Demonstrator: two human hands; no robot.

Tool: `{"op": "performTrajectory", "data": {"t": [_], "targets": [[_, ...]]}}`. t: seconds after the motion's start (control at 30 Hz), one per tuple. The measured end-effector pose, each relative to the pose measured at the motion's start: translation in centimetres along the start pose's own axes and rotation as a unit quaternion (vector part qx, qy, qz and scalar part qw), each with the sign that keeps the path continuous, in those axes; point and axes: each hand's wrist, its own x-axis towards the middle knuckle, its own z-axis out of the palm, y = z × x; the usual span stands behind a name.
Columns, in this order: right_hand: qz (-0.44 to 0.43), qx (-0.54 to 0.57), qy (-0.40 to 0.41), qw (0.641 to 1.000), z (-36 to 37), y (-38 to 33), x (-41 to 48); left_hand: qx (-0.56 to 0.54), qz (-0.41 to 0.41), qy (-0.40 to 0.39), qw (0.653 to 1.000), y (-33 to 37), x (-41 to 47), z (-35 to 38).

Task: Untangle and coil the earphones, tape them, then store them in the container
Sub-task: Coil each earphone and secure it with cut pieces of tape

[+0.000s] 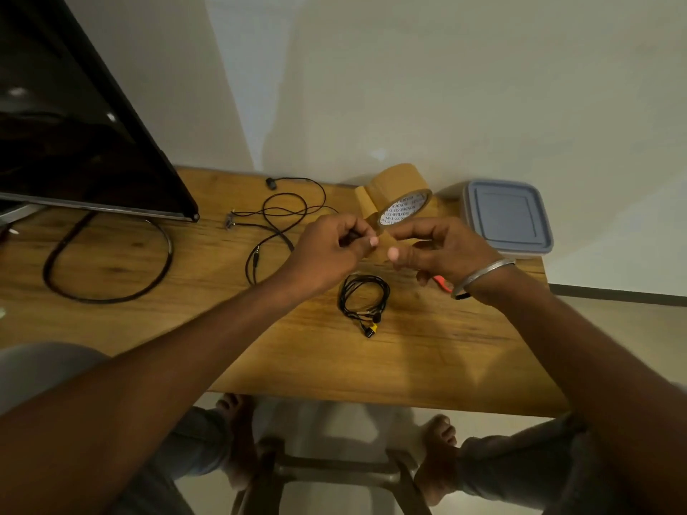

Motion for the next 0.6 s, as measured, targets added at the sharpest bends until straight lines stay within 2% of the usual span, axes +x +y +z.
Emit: {"op": "performTrajectory", "data": {"t": [0.23,0.4,0.47,0.53,0.6], "targets": [[0.007,0.004,0.025,1.0,0.7,0.6,0.9,0.007,0.014,-0.002,1.0,-1.1,0.2,0.4],[0.06,0.079,0.045,0.994,0.3,0.9,1.3,-0.159,-0.122,-0.028,0.979,-1.3,0.3,0.7],[0.079,0.086,0.069,0.991,0.3,0.9,1.3,-0.196,-0.185,-0.008,0.963,-1.3,0.2,0.9],[0.094,0.069,0.113,0.987,0.0,1.3,1.5,-0.133,-0.189,0.034,0.972,-1.7,0.2,0.8],[0.089,0.015,0.152,0.984,-0.3,1.9,1.7,0.098,-0.088,0.031,0.991,-2.6,0.0,0.4]]}}
